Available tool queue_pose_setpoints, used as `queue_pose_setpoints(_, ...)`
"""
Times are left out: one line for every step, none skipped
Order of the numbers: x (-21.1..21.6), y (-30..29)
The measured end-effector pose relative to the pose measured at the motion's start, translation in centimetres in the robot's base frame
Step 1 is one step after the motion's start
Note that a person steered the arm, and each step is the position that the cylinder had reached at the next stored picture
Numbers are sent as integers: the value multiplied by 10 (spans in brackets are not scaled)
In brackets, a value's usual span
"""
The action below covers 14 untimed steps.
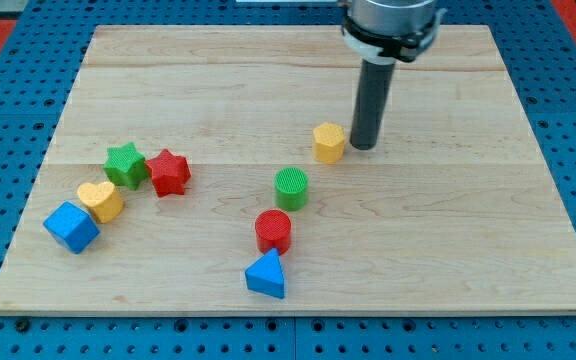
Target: Place red star to the top of yellow hexagon
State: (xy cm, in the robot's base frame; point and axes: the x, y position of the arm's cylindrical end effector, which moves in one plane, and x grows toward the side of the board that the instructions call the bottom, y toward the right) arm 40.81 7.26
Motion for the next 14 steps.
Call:
queue_pose_setpoints(0, -17)
queue_pose_setpoints(-1, -22)
queue_pose_setpoints(-1, -37)
queue_pose_setpoints(-2, -43)
queue_pose_setpoints(-28, -53)
queue_pose_setpoints(-43, -116)
queue_pose_setpoints(-5, -146)
queue_pose_setpoints(54, -148)
queue_pose_setpoints(94, -171)
queue_pose_setpoints(87, -215)
queue_pose_setpoints(46, -214)
queue_pose_setpoints(17, -210)
queue_pose_setpoints(-4, -244)
queue_pose_setpoints(-34, -236)
